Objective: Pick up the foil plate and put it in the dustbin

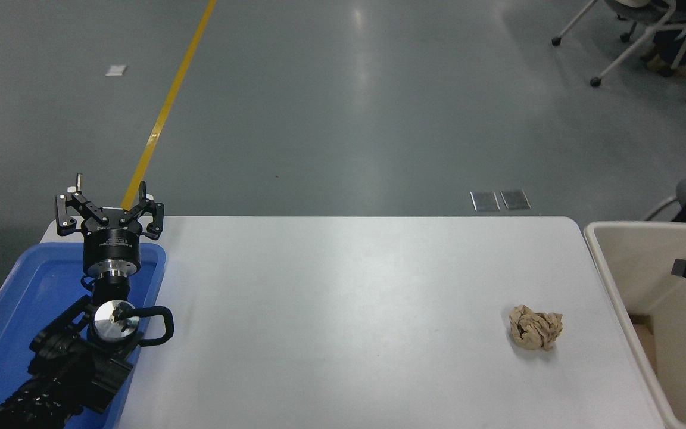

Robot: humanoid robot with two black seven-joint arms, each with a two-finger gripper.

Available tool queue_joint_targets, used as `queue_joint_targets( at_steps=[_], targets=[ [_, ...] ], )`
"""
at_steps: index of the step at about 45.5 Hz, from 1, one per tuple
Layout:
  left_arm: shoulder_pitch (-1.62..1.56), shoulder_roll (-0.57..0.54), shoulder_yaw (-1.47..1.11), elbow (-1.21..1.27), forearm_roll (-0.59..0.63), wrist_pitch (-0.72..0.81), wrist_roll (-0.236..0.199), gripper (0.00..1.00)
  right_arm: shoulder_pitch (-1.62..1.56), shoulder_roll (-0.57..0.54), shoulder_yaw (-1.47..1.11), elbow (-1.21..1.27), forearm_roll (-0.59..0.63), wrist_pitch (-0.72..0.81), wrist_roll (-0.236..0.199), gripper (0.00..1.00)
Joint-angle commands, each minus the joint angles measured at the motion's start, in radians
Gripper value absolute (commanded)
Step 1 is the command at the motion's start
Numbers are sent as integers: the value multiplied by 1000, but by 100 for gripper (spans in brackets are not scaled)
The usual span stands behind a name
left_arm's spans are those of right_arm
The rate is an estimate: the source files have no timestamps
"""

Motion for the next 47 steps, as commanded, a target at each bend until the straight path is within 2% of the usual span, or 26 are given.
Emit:
queue_joint_targets(
  at_steps=[1, 6, 14, 29, 34, 47],
  targets=[
    [0, 0, 0, 0, 0, 0, 0, 99, 440, 57, -149, 305, 178, 359, 1, 100],
    [0, 0, 0, 0, 0, 0, 0, 99, 525, 131, -139, 341, 264, 449, 2, 100],
    [2, 0, 0, 0, -1, 0, 0, 99, 568, 251, -94, 359, 290, 515, 7, 100],
    [2, 0, 0, 0, -1, 0, -2, 99, 600, 453, -79, 336, 477, 545, 10, 100],
    [2, 0, 0, 0, -1, 1, -2, 99, 611, 489, -77, 333, 516, 545, 10, 100],
    [2, 0, 0, 0, -1, 1, -2, 99, 611, 495, -76, 333, 520, 541, 12, 100]
  ],
)
